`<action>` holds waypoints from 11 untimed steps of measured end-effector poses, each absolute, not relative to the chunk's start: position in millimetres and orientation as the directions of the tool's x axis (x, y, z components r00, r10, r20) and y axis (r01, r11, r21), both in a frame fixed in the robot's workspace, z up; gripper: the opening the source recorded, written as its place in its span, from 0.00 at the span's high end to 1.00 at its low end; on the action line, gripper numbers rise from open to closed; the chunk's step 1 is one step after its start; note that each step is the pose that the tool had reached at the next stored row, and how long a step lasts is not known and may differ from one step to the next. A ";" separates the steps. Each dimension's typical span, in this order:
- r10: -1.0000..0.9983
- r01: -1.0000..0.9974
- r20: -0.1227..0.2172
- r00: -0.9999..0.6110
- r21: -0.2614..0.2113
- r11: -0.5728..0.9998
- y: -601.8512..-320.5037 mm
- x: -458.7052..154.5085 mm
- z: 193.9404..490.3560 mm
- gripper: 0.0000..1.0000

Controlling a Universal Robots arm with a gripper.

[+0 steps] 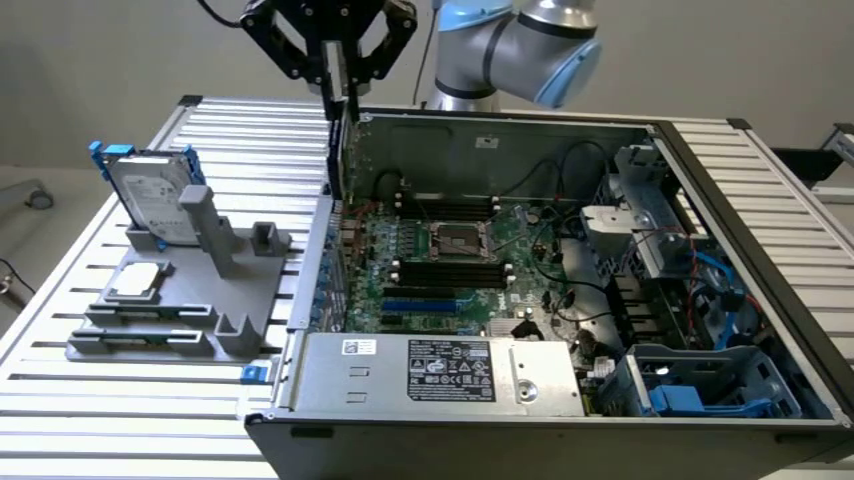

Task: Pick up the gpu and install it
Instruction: 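Pick up the gpu and move the gpu toward the slot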

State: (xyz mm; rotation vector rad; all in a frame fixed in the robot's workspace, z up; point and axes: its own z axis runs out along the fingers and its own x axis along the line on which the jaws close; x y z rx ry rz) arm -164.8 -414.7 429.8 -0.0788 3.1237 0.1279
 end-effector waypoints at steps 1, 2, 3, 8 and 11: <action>-0.050 -0.051 -0.016 -0.999 0.081 0.995 -415.5 -160.3 429.4 0.73; -0.050 -0.051 -0.016 -0.999 0.081 0.995 -416.4 -155.8 428.9 0.73; -0.050 -0.051 -0.016 -0.999 0.081 0.995 -417.3 -151.8 428.2 0.73; -0.050 -0.051 -0.015 -0.999 0.081 0.995 -421.5 -140.9 422.2 0.73; -0.050 -0.051 -0.016 -0.999 0.081 0.995 -423.5 -133.3 417.6 0.73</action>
